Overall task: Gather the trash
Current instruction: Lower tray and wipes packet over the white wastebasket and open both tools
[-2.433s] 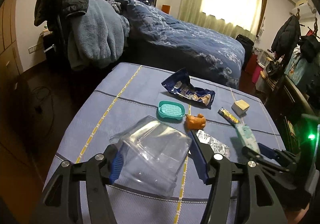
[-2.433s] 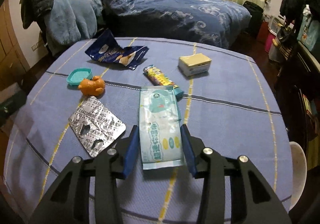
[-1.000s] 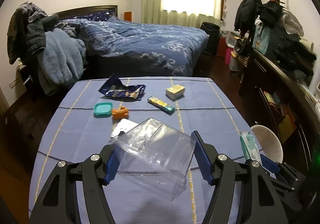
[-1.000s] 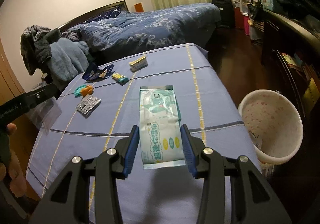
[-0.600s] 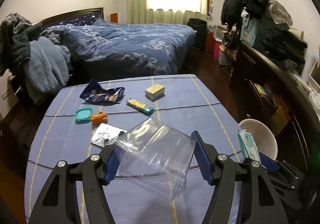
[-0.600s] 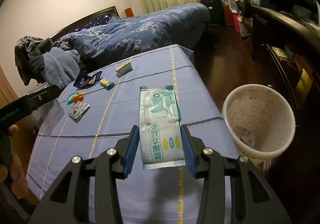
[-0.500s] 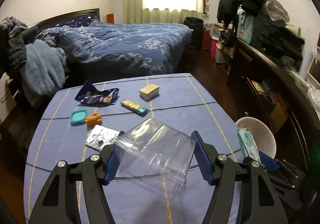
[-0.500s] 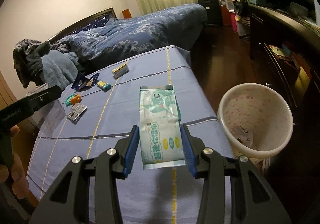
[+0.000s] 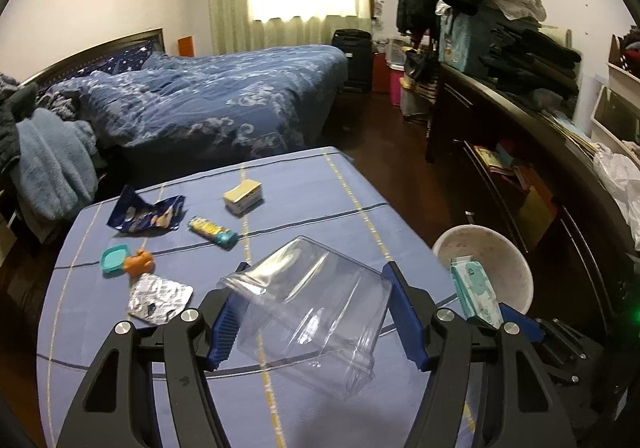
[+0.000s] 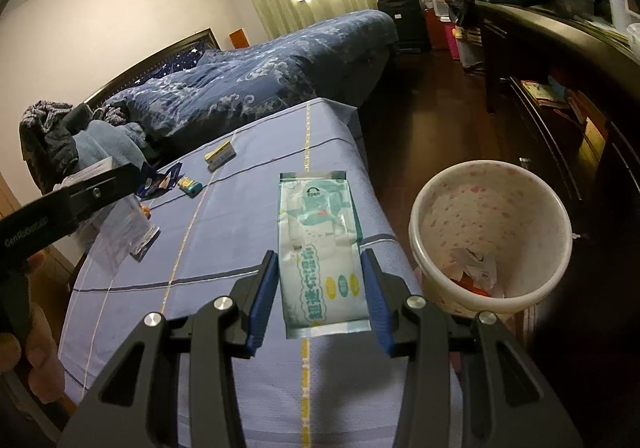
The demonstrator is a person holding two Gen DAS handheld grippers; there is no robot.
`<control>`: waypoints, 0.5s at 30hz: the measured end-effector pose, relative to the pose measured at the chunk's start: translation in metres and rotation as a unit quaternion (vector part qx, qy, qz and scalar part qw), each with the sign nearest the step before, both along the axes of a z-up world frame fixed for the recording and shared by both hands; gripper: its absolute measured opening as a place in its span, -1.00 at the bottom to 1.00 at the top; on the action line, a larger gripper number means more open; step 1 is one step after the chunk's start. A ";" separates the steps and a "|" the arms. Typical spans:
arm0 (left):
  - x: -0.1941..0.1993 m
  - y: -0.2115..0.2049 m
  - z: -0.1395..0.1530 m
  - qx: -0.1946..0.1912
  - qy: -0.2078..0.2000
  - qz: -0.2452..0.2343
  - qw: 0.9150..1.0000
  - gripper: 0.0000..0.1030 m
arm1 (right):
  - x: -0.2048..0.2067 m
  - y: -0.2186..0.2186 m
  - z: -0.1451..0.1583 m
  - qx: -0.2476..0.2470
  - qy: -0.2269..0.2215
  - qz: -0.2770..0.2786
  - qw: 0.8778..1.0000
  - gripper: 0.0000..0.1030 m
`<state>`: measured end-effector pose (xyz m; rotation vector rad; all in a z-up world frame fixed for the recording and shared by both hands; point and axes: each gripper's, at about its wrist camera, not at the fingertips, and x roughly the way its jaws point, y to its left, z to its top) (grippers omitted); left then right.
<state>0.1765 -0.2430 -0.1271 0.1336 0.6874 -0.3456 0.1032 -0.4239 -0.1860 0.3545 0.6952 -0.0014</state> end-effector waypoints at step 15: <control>0.014 -0.080 -0.007 0.013 -0.001 -0.087 0.996 0.29 | -0.018 -0.079 -0.004 0.015 -0.008 -0.097 0.995 -0.17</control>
